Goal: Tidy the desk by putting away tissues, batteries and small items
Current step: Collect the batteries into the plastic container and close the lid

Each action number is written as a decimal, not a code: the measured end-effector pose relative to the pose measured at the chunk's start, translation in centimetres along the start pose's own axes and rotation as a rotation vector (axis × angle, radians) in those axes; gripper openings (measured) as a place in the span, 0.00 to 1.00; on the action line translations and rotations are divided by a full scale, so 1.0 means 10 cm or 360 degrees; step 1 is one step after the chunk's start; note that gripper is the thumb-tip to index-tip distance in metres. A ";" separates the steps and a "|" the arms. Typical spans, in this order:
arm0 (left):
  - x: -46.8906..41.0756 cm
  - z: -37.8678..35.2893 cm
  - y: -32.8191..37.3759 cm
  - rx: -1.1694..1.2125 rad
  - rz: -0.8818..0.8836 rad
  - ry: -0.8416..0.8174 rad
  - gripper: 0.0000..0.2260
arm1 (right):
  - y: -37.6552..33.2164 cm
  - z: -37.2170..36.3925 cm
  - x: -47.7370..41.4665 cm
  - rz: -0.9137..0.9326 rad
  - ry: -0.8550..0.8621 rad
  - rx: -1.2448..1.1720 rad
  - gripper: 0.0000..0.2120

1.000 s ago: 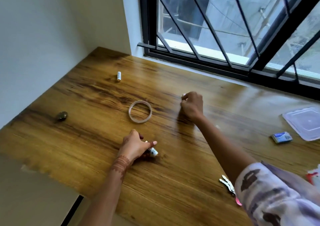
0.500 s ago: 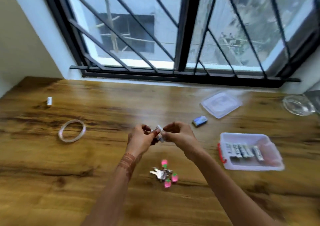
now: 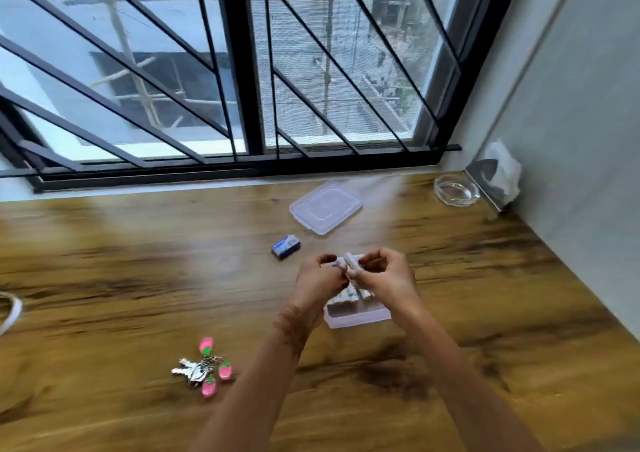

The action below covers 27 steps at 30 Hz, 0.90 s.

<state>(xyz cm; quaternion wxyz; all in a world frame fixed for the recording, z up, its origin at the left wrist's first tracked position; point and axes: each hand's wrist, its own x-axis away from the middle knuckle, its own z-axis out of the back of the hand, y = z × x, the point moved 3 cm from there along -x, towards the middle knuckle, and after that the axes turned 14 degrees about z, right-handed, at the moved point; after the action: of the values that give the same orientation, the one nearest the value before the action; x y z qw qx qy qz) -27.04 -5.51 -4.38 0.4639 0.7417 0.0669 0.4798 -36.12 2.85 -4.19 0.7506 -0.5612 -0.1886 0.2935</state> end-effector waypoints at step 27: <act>0.08 -0.11 -0.15 0.0159 0.0086 0.0054 0.12 | 0.24 0.14 -0.02 0.0437 -0.0113 0.1177 0.10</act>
<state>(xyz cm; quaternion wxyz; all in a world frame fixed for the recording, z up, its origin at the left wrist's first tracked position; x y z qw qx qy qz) -26.98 -3.52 -4.93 0.4120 0.7573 0.0784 0.5006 -37.67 4.18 -6.07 0.8488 -0.2624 -0.0192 0.4586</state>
